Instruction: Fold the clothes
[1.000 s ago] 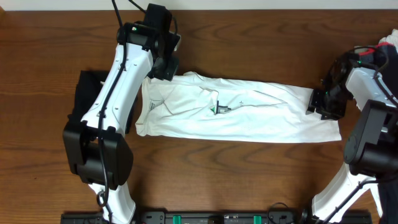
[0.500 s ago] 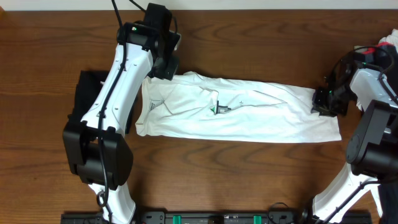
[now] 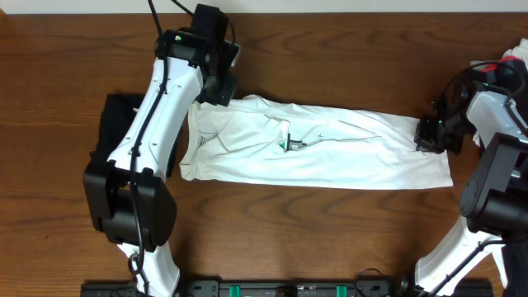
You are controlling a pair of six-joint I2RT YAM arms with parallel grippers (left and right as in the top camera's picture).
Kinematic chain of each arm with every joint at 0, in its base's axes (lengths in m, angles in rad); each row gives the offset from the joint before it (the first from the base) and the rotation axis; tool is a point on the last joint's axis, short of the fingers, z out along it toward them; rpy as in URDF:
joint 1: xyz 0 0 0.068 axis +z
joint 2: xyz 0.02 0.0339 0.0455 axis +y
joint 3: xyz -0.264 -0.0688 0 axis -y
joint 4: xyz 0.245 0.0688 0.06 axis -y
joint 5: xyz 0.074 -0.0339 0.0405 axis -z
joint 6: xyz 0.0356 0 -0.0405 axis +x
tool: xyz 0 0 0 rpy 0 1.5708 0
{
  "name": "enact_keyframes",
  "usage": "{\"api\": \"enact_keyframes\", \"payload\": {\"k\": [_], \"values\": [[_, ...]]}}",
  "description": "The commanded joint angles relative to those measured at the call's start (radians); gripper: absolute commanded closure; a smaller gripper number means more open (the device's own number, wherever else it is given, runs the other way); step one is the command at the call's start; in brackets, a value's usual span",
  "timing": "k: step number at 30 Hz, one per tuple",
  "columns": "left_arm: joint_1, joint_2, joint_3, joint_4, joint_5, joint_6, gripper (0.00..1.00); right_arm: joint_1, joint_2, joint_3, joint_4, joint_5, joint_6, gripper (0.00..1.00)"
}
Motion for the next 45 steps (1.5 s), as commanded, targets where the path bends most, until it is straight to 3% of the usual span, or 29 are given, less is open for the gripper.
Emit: {"api": "enact_keyframes", "payload": {"k": [1, 12, 22, 41, 42, 45], "values": [[0.003, -0.012, 0.008, -0.02, -0.015, 0.002, 0.94, -0.028, -0.059, 0.031, 0.008, -0.019, -0.023, 0.99], [0.003, -0.012, 0.008, -0.11, -0.024, 0.034, 0.94, -0.089, -0.188, 0.031, 0.066, -0.098, -0.082, 0.99], [0.002, -0.012, 0.007, -0.245, -0.071, 0.033, 0.94, -0.105, -0.194, 0.031, 0.073, -0.098, -0.111, 0.99], [0.002, -0.012, 0.007, -0.332, -0.067, 0.033, 0.92, -0.106, -0.194, 0.031, 0.054, -0.093, -0.137, 0.98], [0.002, -0.012, 0.007, -0.34, -0.067, 0.033, 0.88, -0.107, -0.194, 0.031, 0.054, -0.093, -0.137, 0.89], [0.002, -0.012, 0.007, -0.357, -0.067, 0.033, 0.6, -0.11, -0.196, 0.031, 0.054, -0.085, -0.137, 0.73]]}}
